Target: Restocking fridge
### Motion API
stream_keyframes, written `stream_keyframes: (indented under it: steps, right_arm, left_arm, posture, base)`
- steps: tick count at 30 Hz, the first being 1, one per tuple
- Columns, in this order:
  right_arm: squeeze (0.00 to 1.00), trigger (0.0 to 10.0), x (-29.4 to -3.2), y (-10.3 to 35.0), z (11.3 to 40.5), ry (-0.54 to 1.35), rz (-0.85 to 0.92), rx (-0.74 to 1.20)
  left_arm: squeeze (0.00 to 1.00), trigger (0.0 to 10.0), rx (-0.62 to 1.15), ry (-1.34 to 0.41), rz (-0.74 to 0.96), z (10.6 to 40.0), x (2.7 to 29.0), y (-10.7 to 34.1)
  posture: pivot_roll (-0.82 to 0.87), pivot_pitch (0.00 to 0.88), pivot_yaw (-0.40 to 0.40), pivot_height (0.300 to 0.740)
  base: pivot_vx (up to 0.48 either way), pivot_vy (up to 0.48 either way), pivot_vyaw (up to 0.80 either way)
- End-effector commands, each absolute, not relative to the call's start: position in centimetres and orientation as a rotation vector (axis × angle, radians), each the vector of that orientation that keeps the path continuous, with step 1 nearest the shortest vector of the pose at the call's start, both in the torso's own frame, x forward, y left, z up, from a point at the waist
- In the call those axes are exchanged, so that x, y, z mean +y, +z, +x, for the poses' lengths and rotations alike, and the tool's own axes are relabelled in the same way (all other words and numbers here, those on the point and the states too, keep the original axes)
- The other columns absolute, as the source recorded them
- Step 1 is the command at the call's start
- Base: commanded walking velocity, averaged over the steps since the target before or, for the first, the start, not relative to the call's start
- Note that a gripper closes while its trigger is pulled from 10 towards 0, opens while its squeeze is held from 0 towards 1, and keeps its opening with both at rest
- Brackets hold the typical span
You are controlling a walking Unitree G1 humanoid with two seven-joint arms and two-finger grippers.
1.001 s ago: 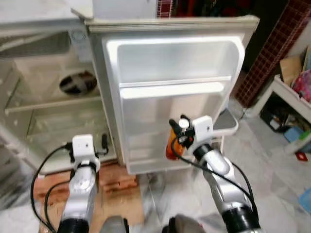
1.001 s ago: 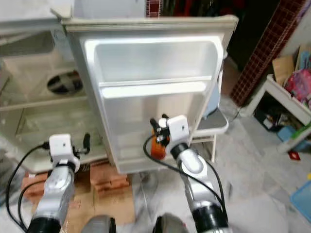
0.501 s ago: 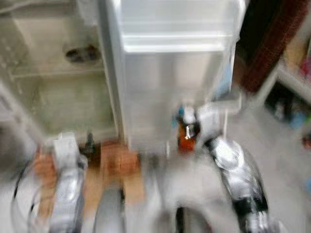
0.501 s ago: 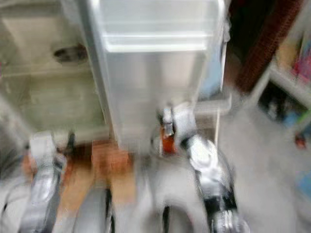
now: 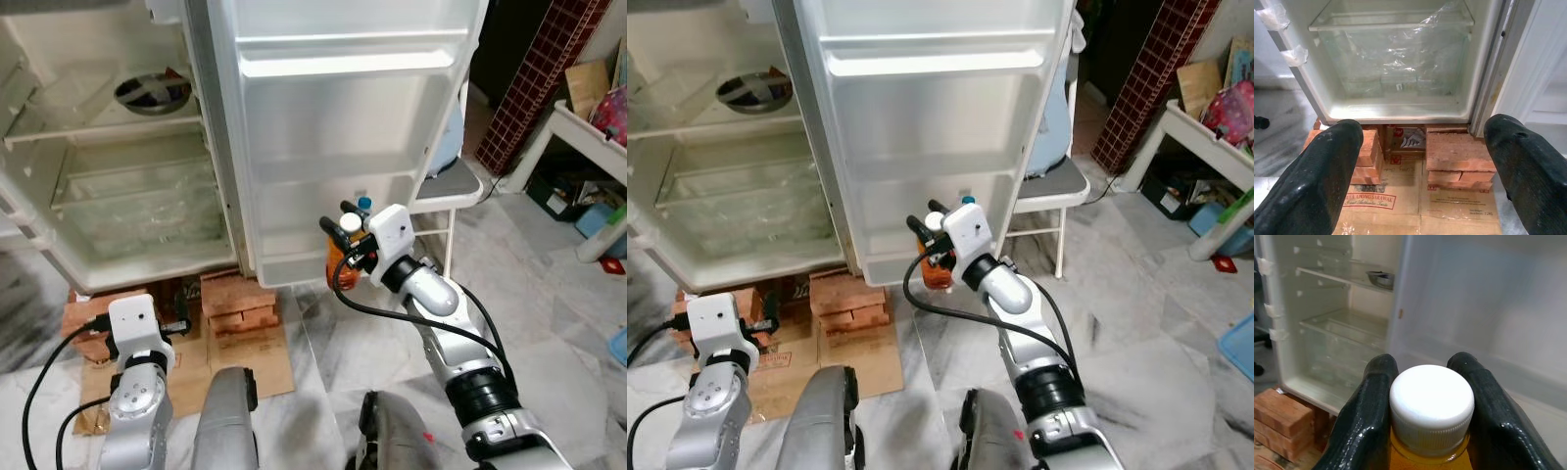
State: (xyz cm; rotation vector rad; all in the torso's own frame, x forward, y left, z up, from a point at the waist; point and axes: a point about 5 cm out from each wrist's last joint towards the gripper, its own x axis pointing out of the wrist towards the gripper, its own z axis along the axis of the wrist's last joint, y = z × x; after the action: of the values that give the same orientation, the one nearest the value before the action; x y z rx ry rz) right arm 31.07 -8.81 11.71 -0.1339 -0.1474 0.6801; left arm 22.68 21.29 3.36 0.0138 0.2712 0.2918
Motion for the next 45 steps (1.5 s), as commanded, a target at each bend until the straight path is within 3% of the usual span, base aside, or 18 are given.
stream_keyframes:
  steps: [1, 27, 45]
  right_arm:
    - [0.0, 10.0, -8.6, 12.6, 31.3, 0.695, -0.146, -0.195]
    - [0.0, 10.0, -8.7, 12.3, 31.0, 0.71, -0.167, -0.21]
    - [0.0, 10.0, -8.2, 11.5, 29.9, 0.746, -0.131, -0.181]
  left_arm:
    - [0.0, 10.0, 0.271, 0.285, 0.022, 22.6, 21.5, 3.5]
    - [0.0, 10.0, 0.267, 0.269, 0.006, 23.1, 20.8, 3.6]
    - [0.0, 10.0, 0.308, 0.365, 0.048, 21.7, 21.6, 3.6]
  posture:
    - [0.04, 0.057, -0.027, 0.619]
    - [0.03, 0.058, -0.028, 0.619]
    - [0.07, 0.112, -0.04, 0.619]
  base:
    - [0.409, 0.0, 0.0]
    - [0.466, 0.0, 0.0]
    - [0.0, 0.0, 0.0]
